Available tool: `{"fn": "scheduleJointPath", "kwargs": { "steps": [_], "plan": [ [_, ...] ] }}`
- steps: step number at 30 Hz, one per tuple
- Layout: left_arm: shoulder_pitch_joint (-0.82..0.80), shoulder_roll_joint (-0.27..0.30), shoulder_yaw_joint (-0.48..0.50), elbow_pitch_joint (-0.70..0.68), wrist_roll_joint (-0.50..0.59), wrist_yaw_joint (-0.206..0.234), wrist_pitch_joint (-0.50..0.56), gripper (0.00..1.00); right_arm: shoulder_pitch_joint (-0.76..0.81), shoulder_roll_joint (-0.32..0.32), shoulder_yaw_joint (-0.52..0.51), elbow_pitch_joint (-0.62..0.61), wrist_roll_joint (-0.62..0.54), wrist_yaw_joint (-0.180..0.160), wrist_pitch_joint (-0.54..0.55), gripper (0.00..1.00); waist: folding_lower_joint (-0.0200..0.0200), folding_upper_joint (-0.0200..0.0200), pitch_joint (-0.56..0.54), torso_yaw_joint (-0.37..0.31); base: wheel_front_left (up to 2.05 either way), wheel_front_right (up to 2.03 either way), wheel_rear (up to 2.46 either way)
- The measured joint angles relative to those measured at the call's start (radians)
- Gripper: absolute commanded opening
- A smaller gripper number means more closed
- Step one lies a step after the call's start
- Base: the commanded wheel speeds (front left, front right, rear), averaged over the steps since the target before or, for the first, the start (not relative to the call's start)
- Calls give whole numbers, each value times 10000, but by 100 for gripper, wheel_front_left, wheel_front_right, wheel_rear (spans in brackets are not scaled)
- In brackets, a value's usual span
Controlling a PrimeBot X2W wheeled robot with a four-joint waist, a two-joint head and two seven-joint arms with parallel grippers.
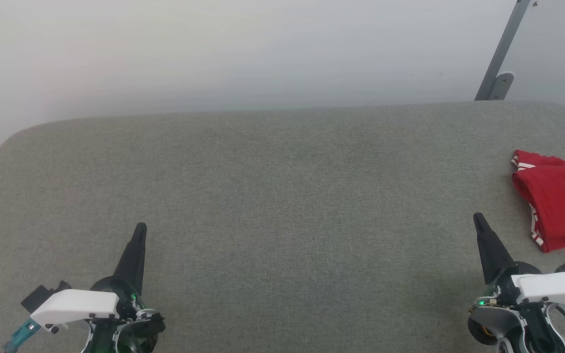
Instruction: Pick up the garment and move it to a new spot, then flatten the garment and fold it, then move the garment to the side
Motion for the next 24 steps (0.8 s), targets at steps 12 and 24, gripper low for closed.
{"fn": "scheduleJointPath", "kwargs": {
  "steps": [12, 24],
  "plan": [
    [0, 0, -2, 0, 0, 0, 0, 0, 1, 0, 0, 0, 0, 2, 0, 0, 0, 0, 0, 0, 0, 0, 0],
    [0, 0, 0, 0, 0, 0, 0, 0, 1, 0, 0, 0, 0, 0, 0, 0, 0, 0, 0, 0, 0, 0, 0]
  ]
}}
